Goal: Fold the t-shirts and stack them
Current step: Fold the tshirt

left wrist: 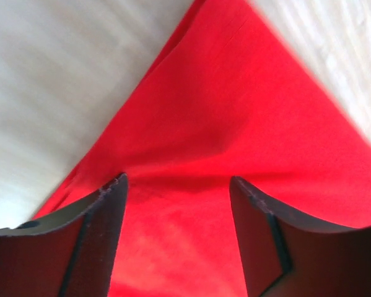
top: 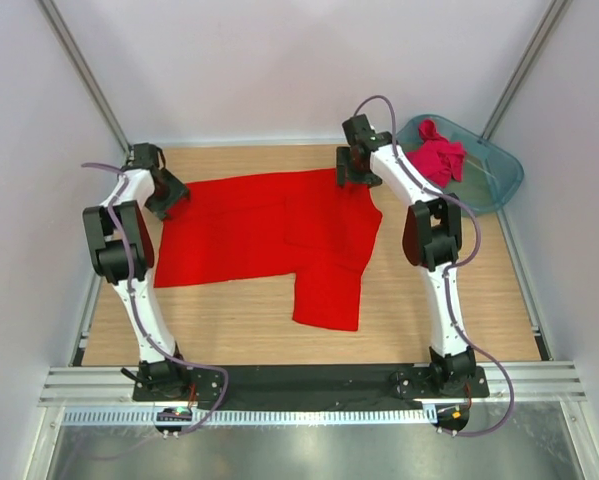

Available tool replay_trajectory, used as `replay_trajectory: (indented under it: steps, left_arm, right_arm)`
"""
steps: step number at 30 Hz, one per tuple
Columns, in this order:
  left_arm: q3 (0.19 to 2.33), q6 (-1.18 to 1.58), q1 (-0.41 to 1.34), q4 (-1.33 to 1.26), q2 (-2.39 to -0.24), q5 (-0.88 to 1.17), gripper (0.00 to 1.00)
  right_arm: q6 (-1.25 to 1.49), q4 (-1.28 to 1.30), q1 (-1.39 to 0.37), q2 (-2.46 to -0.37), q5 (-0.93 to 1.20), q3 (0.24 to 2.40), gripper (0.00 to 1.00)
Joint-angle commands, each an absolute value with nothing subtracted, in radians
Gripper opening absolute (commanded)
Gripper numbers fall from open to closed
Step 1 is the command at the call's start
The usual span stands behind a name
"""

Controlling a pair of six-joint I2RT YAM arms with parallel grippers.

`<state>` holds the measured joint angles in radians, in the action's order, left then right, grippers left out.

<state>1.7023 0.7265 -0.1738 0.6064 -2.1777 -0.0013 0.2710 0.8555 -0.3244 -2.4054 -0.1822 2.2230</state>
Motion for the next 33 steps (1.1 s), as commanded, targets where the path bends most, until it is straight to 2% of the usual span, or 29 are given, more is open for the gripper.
replay_trajectory:
  steps: [1,5,6,8,10,15,20,24,28,33]
  left_arm:
    - [1.663,0.704,-0.187,0.666,-2.004,-0.047,0.7]
    - [1.56,0.693,-0.187,0.667,-1.85,-0.083,0.78]
    - [1.513,0.689,-0.187,0.682,-1.821,-0.113,0.79]
    - [1.455,0.663,-0.186,0.693,-1.729,-0.143,0.79]
    - [1.362,0.658,-0.186,0.744,-1.665,-0.173,0.78]
    - [1.099,0.683,-0.187,0.706,-1.432,-0.161,0.69]
    - [0.859,0.71,-0.247,0.663,-1.301,-0.103,0.55]
    - [0.779,0.756,-0.304,0.689,-1.289,-0.095,0.56]
    - [0.749,0.796,-0.318,0.66,-1.278,-0.129,0.68]
    - [0.785,0.807,-0.336,0.603,-1.38,-0.126,0.68]
  right_arm:
    - [0.27,0.972,-0.379,-2.19,-0.238,2.199,0.76]
    - [0.275,0.98,-0.423,-1.99,-0.196,1.972,0.78]
    - [0.269,0.954,-0.442,-1.935,-0.169,1.856,0.79]
    - [0.261,0.916,-0.459,-1.787,-0.14,1.673,0.79]
    - [0.258,0.91,-0.469,-1.708,-0.088,1.584,0.79]
    - [0.287,0.76,-0.476,-1.386,0.067,1.165,0.76]
    - [0.371,0.617,-0.485,-1.259,0.182,0.884,0.7]
    - [0.396,0.621,-0.492,-1.238,0.222,0.833,0.68]
    - [0.371,0.617,-0.492,-1.206,0.219,0.807,0.68]
    - [0.359,0.623,-0.491,-1.223,0.235,0.799,0.68]
